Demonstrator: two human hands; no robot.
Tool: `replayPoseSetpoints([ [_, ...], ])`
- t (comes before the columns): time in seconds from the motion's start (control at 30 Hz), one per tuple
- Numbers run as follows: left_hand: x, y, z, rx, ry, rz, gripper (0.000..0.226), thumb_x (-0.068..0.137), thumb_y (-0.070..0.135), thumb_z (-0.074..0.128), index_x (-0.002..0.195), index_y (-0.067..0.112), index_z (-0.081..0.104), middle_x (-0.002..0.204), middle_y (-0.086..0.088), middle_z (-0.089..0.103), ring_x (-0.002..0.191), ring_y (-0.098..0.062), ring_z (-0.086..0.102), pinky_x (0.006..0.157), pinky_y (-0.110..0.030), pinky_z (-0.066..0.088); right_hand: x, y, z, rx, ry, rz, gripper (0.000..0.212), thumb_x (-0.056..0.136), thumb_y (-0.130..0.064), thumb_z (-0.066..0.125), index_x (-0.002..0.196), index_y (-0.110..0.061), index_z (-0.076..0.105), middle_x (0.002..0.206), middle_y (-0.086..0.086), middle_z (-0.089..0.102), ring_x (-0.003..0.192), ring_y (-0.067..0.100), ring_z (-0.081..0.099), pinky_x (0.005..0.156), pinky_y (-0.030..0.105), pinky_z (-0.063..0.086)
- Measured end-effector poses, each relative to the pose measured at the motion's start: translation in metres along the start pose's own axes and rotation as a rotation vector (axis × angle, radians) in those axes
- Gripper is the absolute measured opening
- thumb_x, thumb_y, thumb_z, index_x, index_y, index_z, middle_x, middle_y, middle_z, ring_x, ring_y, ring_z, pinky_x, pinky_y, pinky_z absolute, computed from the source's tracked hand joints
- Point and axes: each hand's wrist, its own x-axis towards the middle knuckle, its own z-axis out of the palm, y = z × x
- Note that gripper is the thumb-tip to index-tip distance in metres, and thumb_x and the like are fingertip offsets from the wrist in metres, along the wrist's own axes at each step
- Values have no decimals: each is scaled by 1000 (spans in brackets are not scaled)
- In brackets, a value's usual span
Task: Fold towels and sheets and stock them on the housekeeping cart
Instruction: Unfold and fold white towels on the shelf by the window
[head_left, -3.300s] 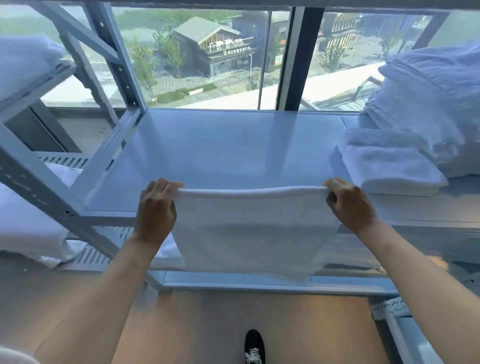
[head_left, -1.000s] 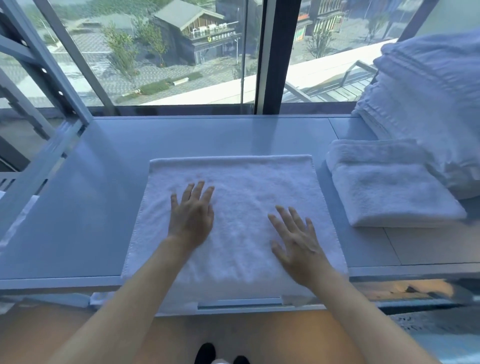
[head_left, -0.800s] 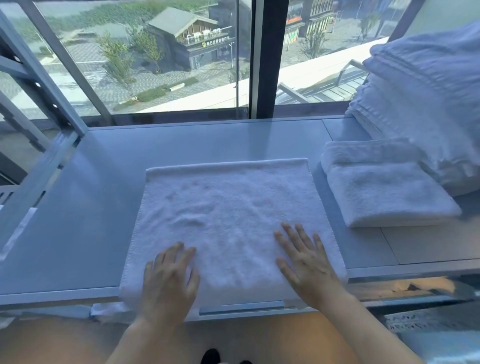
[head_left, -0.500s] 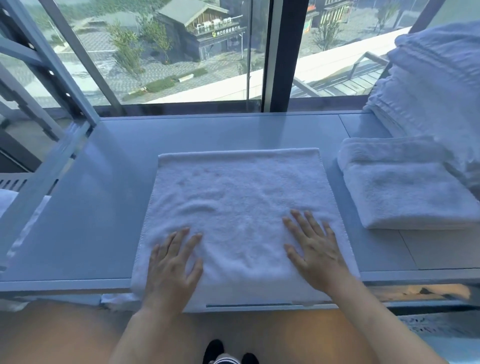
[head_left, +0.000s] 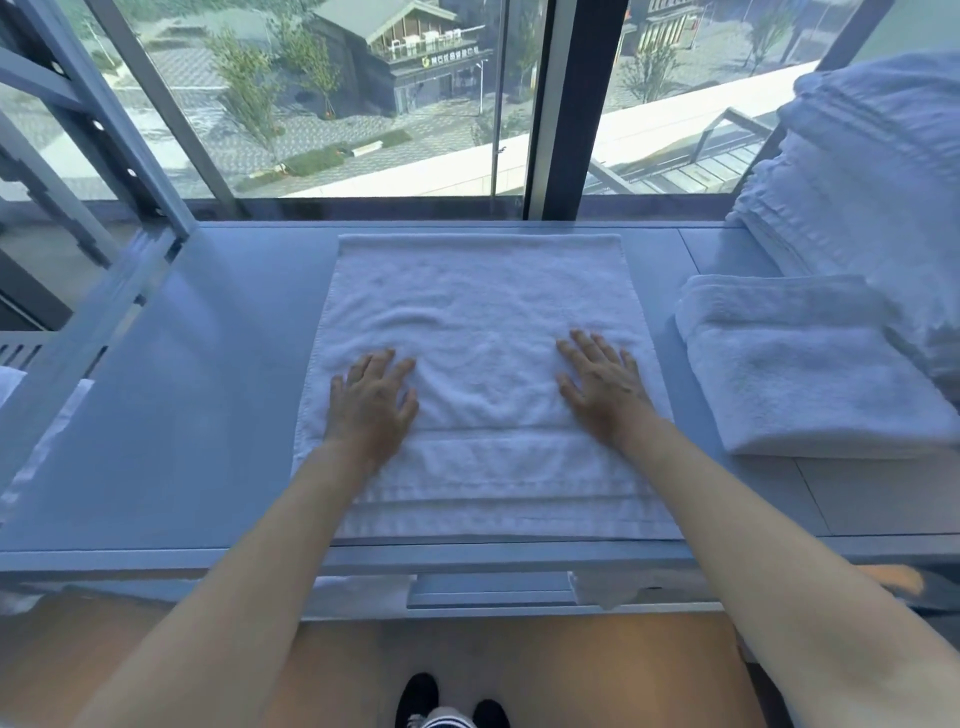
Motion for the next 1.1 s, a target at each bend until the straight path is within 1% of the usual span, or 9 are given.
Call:
replayPoseSetpoints([
  [0.07, -17, 10, -6, -23, 69, 77, 46, 97, 30, 60, 142, 20, 58, 155, -8, 48, 143, -32, 41, 112, -55, 34, -24, -14, -2, 66, 76, -77, 56, 103, -36, 51, 156, -20, 39, 168, 1, 27, 155, 25, 22, 123, 52, 19],
  [0.17, -62, 31, -8, -123, 121, 315, 40, 91, 37, 62, 125, 19, 69, 136, -7, 61, 125, -30, 57, 102, -48, 46, -77, -41, 2, 186, 97, -283, 53, 96, -41, 58, 145, -21, 53, 157, 0, 43, 146, 22, 38, 115, 44, 33],
  [0.23, -89, 44, -3, -126, 70, 406, 38, 86, 39, 69, 120, 22, 71, 132, -2, 63, 120, -26, 59, 97, -45, 49, -108, -55, 10, 200, 34, -356, 53, 92, -45, 60, 140, -23, 57, 155, -3, 46, 142, 19, 42, 113, 40, 35],
  [0.4, -108, 52, 9, -82, 27, 453, 33, 82, 30, 77, 114, 21, 74, 126, -3, 67, 114, -27, 64, 90, -43, 52, -127, -65, 22, 117, 26, -372, 45, 94, -34, 62, 136, -20, 63, 154, 0, 48, 144, 19, 43, 117, 46, 32],
  [0.53, -102, 36, 4, -41, 65, 449, 29, 82, 20, 66, 110, 18, 73, 124, -6, 68, 111, -31, 65, 85, -43, 55, -125, -53, 12, 85, 24, -400, 48, 85, -5, 61, 133, -13, 65, 150, 6, 54, 139, 28, 50, 111, 47, 41],
  [0.67, -109, -14, -3, -44, 144, 335, 37, 76, 10, 58, 108, 18, 74, 122, -2, 69, 108, -31, 66, 79, -40, 57, -143, -4, 3, 127, 157, -258, 55, 84, 14, 61, 132, -12, 69, 147, 4, 59, 136, 28, 55, 113, 40, 41],
  [0.77, -120, -54, -9, -75, 245, 203, 33, 83, 12, 52, 107, 19, 75, 119, 3, 70, 105, -28, 65, 74, -39, 57, -159, 30, 1, 173, 250, -135, 52, 88, 15, 62, 131, -14, 70, 144, -1, 61, 136, 22, 56, 111, 37, 45],
  [0.9, -107, -59, -27, -127, 318, 145, 30, 86, -7, 71, 105, 14, 78, 113, 0, 75, 101, -31, 69, 76, -40, 57, -149, 35, -16, 164, 312, -87, 37, 91, 12, 63, 119, -8, 75, 128, 6, 72, 121, 28, 68, 92, 46, 58],
  [1.1, -112, -57, -69, -232, 487, 212, 34, 90, -5, 69, 113, 17, 79, 118, 2, 74, 112, -18, 65, 94, -32, 53, -158, 25, -53, 194, 483, -131, 36, 93, 12, 61, 119, -10, 73, 123, 0, 73, 120, 19, 67, 97, 34, 54],
])
